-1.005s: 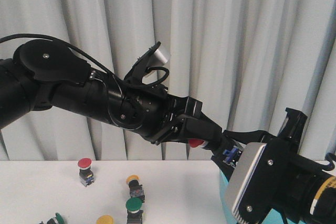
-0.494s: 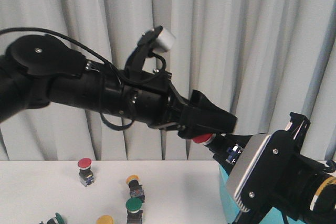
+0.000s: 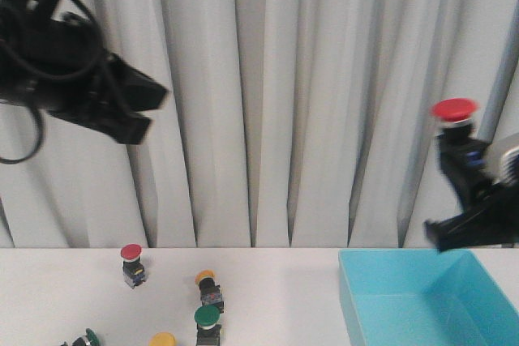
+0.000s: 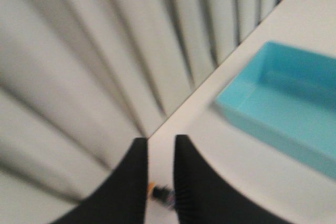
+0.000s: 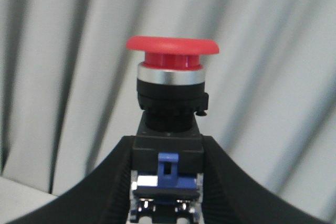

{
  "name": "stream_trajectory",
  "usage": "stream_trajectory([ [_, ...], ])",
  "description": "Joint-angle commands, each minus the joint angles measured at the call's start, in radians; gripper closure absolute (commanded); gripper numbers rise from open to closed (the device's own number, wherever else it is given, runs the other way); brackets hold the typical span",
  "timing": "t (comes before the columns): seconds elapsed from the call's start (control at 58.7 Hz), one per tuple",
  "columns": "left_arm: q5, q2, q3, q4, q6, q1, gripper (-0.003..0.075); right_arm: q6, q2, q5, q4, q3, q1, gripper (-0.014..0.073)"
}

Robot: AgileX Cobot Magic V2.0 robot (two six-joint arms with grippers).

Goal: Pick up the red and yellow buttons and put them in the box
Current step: 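Lower the red button into the blue box and open the right gripper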

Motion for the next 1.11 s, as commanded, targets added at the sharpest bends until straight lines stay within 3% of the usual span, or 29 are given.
stream_trajectory([
  [0.0,0.013,-0.049,-0.029,0.105,-0.066,0.005,0.0728,-0.057,0.003,0.002,0.094,-0.063,-0.057,0.0585],
  [0.221,0.106,-0.049,-0.029,0.170,-0.102,0.005,0.0727,-0.070,0.143,0.318,0.256,-0.158,-0.192,0.0583],
  [0.375,0.112,-0.049,-0.029,0.177,-0.102,0.005,0.0727,-0.051,0.252,0.438,0.279,-0.157,-0.298,0.0579],
  [0.562,0.119,-0.049,-0.029,0.179,-0.102,0.005,0.0727,0.003,0.370,0.502,0.255,-0.157,-0.364,0.0574],
  [0.851,0.125,-0.049,-0.029,0.178,-0.102,0.005,0.0727,0.008,0.562,0.557,0.161,-0.157,-0.366,0.0564],
  [1.09,0.134,-0.049,-0.029,0.178,-0.102,0.005,0.0727,0.086,0.617,0.566,0.034,-0.157,-0.366,0.0538],
])
